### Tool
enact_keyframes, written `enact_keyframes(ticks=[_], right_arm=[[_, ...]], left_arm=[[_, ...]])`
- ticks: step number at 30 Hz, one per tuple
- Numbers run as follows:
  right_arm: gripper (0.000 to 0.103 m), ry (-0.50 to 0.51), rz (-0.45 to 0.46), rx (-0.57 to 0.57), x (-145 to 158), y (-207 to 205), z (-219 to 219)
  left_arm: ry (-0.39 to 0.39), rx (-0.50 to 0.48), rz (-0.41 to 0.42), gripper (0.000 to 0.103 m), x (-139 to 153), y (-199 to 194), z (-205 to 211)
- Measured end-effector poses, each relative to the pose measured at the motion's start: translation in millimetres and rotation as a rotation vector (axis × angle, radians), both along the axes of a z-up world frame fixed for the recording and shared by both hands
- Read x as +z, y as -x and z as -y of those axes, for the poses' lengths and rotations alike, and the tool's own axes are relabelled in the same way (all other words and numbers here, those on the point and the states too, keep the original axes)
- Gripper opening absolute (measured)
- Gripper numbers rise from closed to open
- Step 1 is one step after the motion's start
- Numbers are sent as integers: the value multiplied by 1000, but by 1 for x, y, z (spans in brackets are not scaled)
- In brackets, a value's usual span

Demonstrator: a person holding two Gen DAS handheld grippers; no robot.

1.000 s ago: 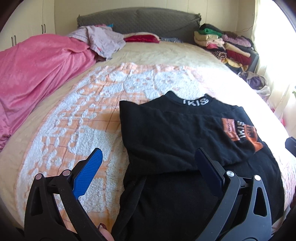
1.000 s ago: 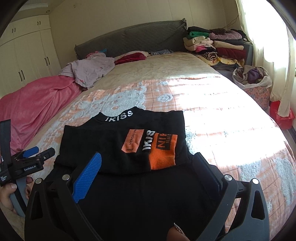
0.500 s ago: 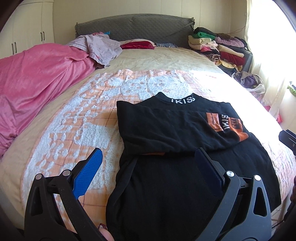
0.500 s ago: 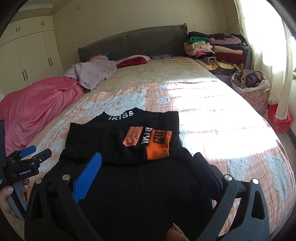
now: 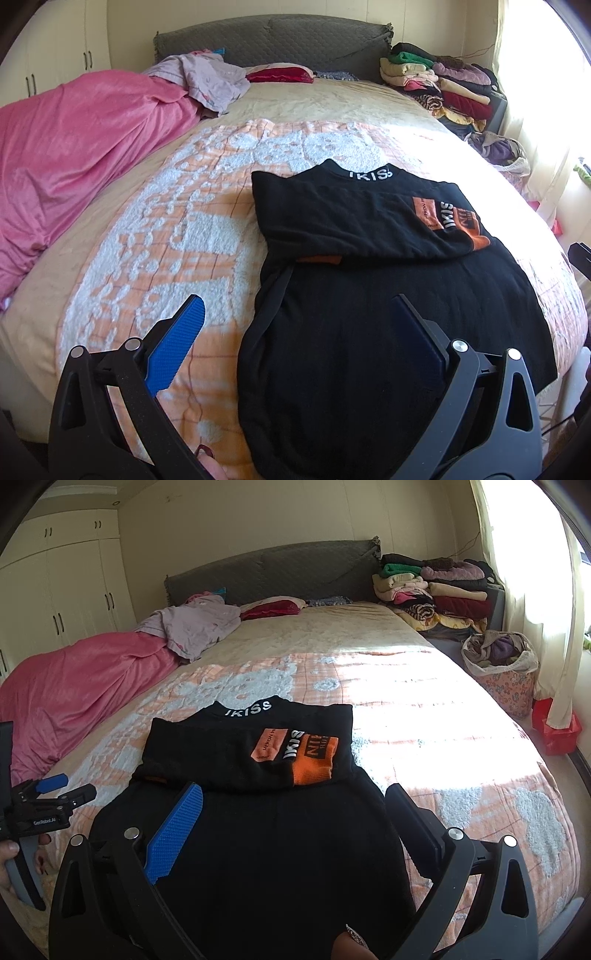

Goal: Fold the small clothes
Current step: 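Move both tools down to the hem of the black sweatshirt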

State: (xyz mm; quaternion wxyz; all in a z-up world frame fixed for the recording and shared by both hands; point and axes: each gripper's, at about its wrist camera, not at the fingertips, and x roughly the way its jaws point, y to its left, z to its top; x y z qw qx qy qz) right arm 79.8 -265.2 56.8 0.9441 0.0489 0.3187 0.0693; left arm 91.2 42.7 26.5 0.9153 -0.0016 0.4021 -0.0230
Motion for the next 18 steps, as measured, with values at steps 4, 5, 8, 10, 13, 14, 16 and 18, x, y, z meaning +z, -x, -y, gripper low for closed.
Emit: enact_keyframes(ticks=[4, 5, 8, 10, 13, 14, 16, 18], right_arm=[[98, 0, -4, -7, -3, 7, 6], [98, -3, -6, -8, -4, 8, 8], [98, -10, -10, -20, -7, 14, 14], [98, -18, -15, -27, -10, 17, 18], [98, -20, -25, -29, -14, 19, 21], [98, -18, -28, -30, -15, 19, 22], [98, -19, -32, -31, -18, 22, 24], [98, -20, -39, -31, -21, 24, 25]], left_arm=[[1, 10, -29, 93, -4, 9, -11], [0, 14, -36, 93, -5, 10, -14], [13, 34, -61, 93, -10, 15, -27], [28, 47, -78, 93, -13, 19, -35], [29, 64, -101, 93, -20, 24, -46], [39, 63, -116, 93, -23, 26, -49], [73, 55, -140, 93, -29, 28, -55], [126, 44, -172, 93, -35, 32, -62]])
